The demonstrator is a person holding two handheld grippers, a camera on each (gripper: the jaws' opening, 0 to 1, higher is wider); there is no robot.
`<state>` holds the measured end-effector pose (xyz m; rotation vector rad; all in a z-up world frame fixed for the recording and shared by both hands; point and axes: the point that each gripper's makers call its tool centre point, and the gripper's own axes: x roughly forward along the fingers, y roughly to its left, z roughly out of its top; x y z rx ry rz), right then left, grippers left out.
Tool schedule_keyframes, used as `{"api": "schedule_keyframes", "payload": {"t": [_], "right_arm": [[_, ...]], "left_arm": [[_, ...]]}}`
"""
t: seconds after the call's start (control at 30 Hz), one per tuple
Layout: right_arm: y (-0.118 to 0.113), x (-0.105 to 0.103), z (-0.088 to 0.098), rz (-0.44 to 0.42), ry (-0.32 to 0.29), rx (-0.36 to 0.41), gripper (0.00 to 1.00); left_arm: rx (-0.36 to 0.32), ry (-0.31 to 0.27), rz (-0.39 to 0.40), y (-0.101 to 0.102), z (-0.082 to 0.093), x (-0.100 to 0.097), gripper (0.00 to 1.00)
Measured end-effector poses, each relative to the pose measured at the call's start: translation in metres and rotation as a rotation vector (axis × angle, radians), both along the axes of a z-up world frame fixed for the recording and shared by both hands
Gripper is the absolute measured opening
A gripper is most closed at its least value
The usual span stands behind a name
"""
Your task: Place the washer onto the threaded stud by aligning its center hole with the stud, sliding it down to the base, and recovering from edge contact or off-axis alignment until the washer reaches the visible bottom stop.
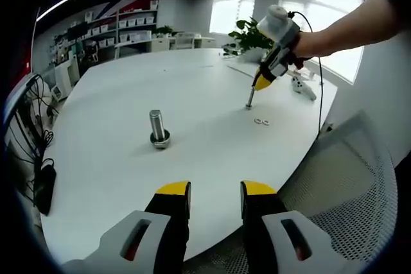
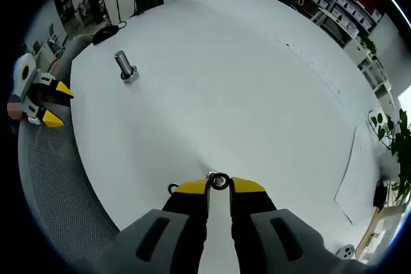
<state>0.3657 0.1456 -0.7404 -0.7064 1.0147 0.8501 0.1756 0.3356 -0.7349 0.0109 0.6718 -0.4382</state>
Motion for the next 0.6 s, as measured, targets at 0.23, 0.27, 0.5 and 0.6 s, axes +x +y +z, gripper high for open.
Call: {"api": "schedule_keyframes", "payload": {"t": [0.23,0.27,0.5,0.6], "right_arm": [[0.0,-0.001,-0.009,0.008,0.017,-0.014,0.14],[0.0,-0.001,-0.01,0.01,0.018,-0.017,0.14],[0.0,0.001,-0.024,0.014,0.037,-0.03,0.14],[0.0,0.001,-0.029,0.015,0.046,-0.034,0.14]], "left_arm": [[0.0,0.001,0.0,0.0,0.0,0.0,0.29],[0.001,0.001,0.0,0.0,0.0,0.0,0.29],[0.001,0.003,0.004,0.001,-0.001,0.0,0.29],[0.001,0.003,0.007,0.001,-0.001,0.0,0.29]]}}
